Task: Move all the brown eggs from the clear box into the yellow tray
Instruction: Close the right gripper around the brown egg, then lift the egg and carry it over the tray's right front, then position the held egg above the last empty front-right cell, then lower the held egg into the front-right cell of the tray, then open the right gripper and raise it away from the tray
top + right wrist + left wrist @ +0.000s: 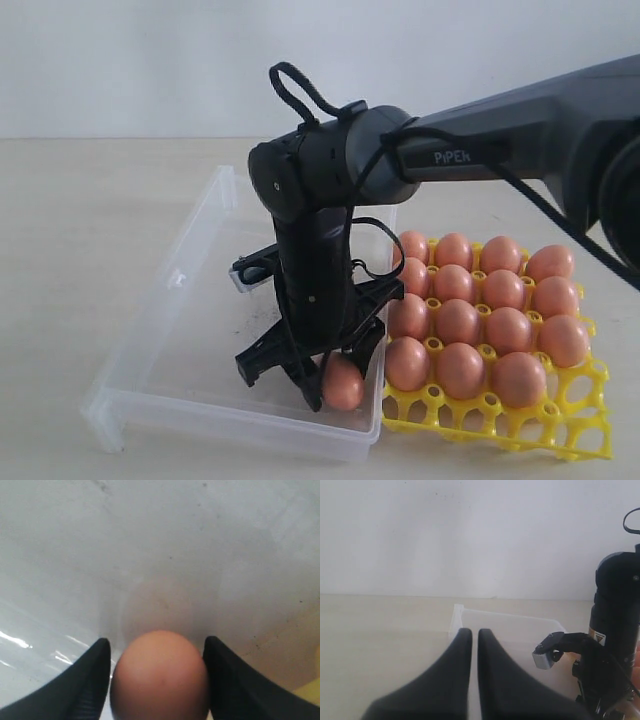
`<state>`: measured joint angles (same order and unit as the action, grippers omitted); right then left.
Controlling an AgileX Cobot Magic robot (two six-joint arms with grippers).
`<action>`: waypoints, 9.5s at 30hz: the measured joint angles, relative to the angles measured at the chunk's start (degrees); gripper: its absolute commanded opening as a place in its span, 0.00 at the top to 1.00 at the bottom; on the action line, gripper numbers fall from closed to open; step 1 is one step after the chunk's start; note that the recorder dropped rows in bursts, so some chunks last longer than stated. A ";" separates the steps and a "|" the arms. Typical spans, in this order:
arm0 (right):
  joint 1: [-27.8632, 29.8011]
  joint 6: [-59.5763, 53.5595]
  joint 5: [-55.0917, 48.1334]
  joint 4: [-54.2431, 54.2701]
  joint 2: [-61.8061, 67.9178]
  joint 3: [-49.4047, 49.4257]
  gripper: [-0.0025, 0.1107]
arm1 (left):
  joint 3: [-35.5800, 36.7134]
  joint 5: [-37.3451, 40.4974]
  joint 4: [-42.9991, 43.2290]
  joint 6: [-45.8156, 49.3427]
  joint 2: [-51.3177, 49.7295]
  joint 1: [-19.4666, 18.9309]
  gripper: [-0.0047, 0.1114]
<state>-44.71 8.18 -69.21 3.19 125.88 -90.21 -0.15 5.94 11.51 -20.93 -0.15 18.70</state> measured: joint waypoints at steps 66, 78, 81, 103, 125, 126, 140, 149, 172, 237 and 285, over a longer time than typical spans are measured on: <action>0.00 111.79 63.90 -102.12 -59.47 71.85 0.98 | 0.00 0.00 0.00 0.00 0.00 0.00 0.92; 0.00 111.79 113.81 -95.13 -59.47 66.83 0.98 | 0.00 0.00 0.00 0.00 0.00 0.00 0.92; 0.00 103.62 118.82 -84.52 -59.58 65.32 0.98 | 0.00 0.00 0.00 0.00 0.00 0.00 0.92; 0.10 33.20 4.55 -59.11 -75.09 45.29 0.98 | 0.00 0.00 0.00 0.00 0.00 0.00 0.92; 0.10 -11.81 90.42 6.29 -75.09 74.44 0.98 | 0.00 0.00 0.00 0.00 0.00 0.00 0.92; 0.10 -14.45 93.56 10.74 -75.09 76.01 0.98 | 0.00 0.00 0.00 0.00 0.00 0.00 0.92; 0.10 -28.45 114.45 35.56 -75.09 89.97 0.98 | 0.00 0.00 0.00 0.00 0.00 0.00 0.92; 0.10 -32.48 111.65 38.38 -71.96 90.10 0.98 | 0.00 0.00 0.00 0.00 0.00 0.00 0.92; 0.10 -15.13 124.70 37.18 -42.18 90.01 0.98 | 0.00 0.00 0.00 0.00 0.00 0.00 0.92; 0.10 -19.46 123.99 37.76 -38.65 90.01 0.61 | 0.00 0.00 0.00 0.00 0.00 0.00 0.92; 0.10 -28.34 113.50 8.07 -73.85 84.05 0.98 | 0.00 0.00 0.00 0.00 0.00 0.00 0.92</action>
<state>-44.61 -20.17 44.29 11.26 52.02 -6.16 -0.15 5.94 11.51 -20.93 -0.15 18.70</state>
